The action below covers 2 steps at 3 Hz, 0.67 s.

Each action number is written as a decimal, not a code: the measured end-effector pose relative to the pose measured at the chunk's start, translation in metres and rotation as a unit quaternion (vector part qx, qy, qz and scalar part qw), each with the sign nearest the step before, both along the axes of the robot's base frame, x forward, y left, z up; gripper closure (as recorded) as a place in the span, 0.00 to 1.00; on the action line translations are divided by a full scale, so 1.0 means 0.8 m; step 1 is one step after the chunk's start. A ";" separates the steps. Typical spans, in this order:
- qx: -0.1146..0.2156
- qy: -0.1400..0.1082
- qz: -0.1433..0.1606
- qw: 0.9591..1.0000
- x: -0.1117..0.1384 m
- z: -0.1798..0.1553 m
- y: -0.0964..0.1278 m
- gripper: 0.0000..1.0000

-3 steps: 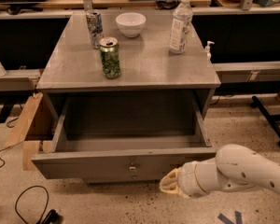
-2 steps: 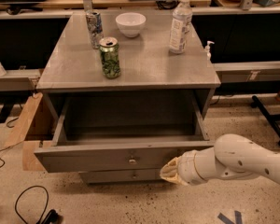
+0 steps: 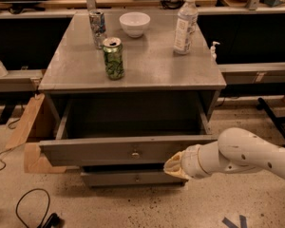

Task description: Close top drawer

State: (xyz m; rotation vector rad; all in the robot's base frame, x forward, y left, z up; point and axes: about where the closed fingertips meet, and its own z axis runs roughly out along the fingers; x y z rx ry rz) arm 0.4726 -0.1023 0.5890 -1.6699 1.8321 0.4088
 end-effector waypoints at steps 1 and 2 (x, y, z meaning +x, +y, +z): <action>0.000 0.000 0.000 1.000 0.000 0.000 0.000 1.00; -0.002 -0.016 -0.001 1.000 0.045 0.011 -0.013 1.00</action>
Offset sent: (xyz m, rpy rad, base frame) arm 0.1860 -0.0575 0.0493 -0.0221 -0.1716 -0.0118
